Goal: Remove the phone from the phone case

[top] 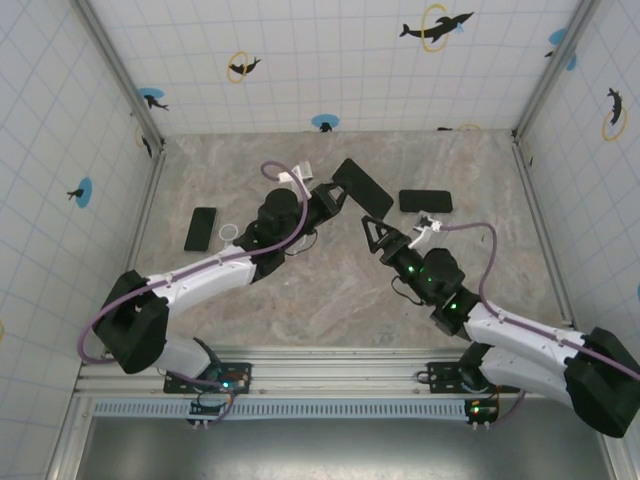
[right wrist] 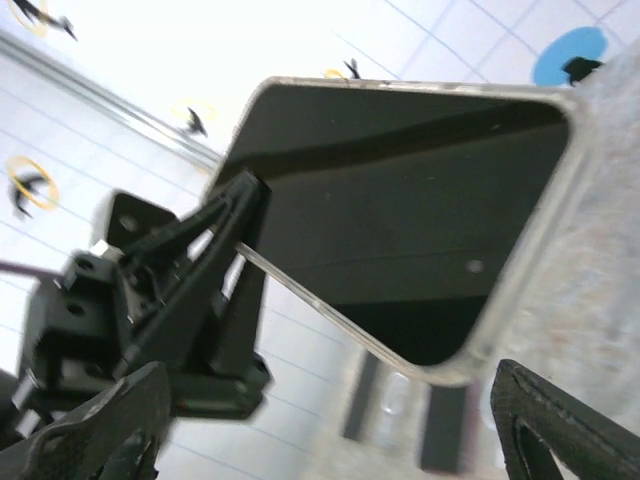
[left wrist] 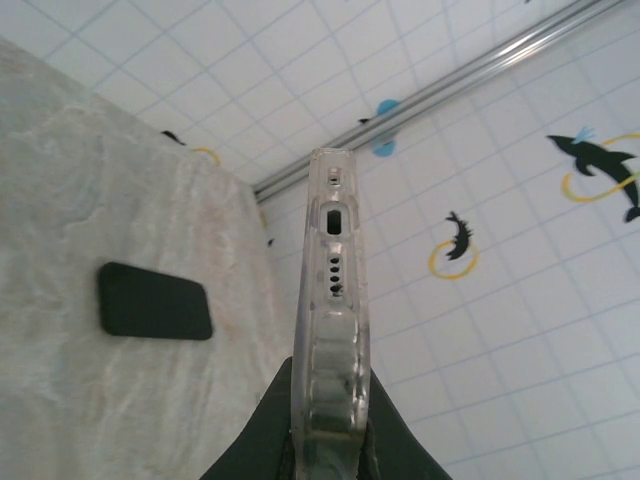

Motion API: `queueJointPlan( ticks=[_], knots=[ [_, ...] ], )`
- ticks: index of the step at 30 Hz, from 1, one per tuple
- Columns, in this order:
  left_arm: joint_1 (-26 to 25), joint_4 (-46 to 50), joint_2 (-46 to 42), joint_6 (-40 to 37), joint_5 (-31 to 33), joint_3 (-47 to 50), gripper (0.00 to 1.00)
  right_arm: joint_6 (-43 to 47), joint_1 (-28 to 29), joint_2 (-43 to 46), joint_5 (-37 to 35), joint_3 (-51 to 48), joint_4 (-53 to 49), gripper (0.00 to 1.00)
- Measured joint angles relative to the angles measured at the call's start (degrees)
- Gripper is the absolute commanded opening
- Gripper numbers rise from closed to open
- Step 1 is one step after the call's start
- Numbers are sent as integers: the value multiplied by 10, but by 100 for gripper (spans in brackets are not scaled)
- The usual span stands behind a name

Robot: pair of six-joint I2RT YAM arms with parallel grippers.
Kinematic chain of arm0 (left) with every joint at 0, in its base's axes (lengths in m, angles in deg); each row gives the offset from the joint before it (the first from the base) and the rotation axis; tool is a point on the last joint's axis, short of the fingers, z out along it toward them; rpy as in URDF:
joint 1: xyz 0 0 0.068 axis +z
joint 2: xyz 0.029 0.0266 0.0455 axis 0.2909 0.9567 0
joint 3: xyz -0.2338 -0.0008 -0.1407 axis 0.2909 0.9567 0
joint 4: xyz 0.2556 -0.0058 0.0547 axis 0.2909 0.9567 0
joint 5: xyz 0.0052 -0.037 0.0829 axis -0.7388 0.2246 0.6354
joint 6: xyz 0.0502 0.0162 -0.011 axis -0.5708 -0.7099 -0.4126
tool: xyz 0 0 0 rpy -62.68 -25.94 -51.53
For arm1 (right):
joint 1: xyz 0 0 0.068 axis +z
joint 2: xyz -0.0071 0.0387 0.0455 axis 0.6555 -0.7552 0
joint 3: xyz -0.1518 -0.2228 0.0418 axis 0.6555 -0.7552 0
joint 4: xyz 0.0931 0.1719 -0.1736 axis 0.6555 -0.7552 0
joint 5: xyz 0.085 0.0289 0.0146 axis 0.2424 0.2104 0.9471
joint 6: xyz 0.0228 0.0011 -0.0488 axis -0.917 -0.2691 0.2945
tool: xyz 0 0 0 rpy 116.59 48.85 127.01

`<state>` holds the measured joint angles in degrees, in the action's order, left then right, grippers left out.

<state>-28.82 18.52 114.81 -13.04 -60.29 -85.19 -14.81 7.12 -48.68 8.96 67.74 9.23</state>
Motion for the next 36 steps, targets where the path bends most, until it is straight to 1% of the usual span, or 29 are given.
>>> queueJointPlan(
  ticks=[3, 7, 12, 17, 19, 22, 23, 24, 25, 28, 32, 34, 36],
  knots=[
    [-16, -30, 0, 26, 23, 2, 2, -38, 7, -28, -34, -9, 79, 73],
    [-31, -64, -5, 55, 66, 19, 2, -62, 8, -59, -66, -16, 155, 64],
    [-54, -101, -5, 103, 97, 30, 2, -71, 8, -125, -66, -12, 244, 52],
    [-69, -154, -5, 137, 131, 61, 2, -78, 6, -169, -66, 5, 316, 41],
    [-72, -162, -4, 144, 141, 64, 2, -78, 5, -182, -65, 16, 336, 39],
    [-75, -177, -4, 156, 150, 64, 2, -74, 2, -191, -58, 30, 354, 31],
    [-76, -182, -3, 160, 152, 64, 2, -73, 2, -192, -56, 34, 358, 25],
    [-78, -189, -3, 165, 153, 64, 3, -71, 1, -194, -55, 35, 362, 20],
    [-79, -194, -3, 167, 154, 64, 4, -73, 1, -195, -54, 35, 365, 18],
    [-80, -205, 0, 171, 155, 64, 9, -78, 0, -198, -52, 36, 376, 18],
    [-80, -217, 5, 172, 155, 64, 12, -79, -1, -198, -52, 37, 377, 15],
    [-80, -222, 8, 171, 155, 64, 16, -81, -2, -198, -52, 37, 376, 12],
    [-80, -226, 9, 171, 155, 64, 26, -80, -2, -198, -51, 38, 377, 10]
  ],
)
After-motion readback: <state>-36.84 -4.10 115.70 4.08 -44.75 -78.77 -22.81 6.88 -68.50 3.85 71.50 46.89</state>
